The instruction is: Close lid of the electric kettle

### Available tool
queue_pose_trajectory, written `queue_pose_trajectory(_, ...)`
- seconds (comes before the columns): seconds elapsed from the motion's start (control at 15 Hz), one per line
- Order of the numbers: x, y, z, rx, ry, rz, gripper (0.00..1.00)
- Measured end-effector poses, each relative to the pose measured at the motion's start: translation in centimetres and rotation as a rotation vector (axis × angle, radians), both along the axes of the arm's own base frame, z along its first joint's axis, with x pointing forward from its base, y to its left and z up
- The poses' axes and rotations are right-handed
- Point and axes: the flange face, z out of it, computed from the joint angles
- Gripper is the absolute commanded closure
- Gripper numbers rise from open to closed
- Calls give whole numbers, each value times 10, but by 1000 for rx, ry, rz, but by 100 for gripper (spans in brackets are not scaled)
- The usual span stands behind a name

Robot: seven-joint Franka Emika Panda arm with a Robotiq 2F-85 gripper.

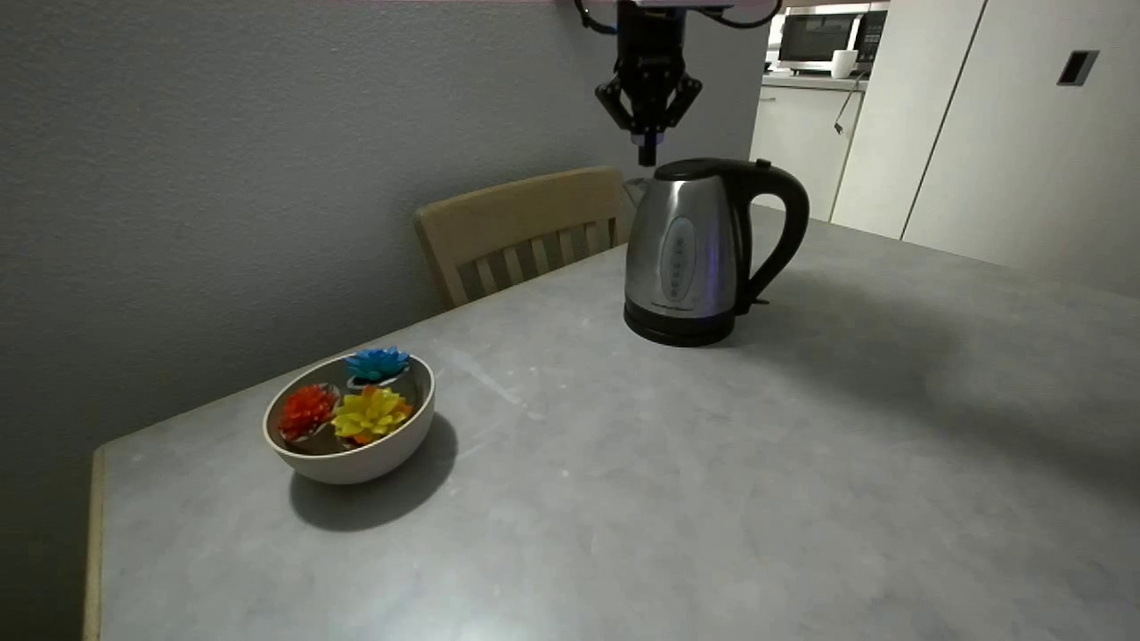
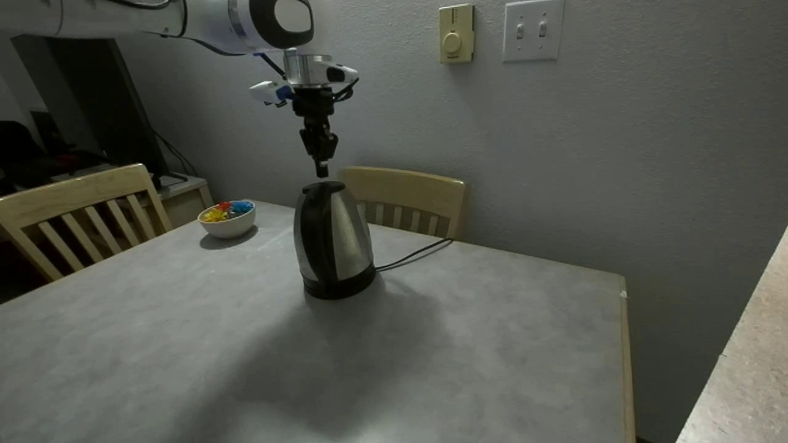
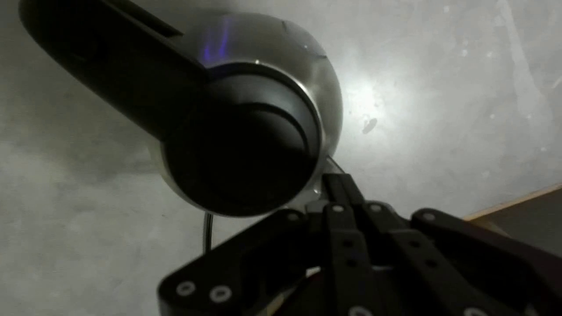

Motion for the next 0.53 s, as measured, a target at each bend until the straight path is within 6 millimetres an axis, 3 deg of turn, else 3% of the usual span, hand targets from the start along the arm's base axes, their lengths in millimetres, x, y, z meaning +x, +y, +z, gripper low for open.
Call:
queue_pose_trajectory(0.27, 5, 9, 19, -35, -71, -16, 100)
queue_pose_trajectory(0.53, 0, 0, 34, -148, -68, -148, 100)
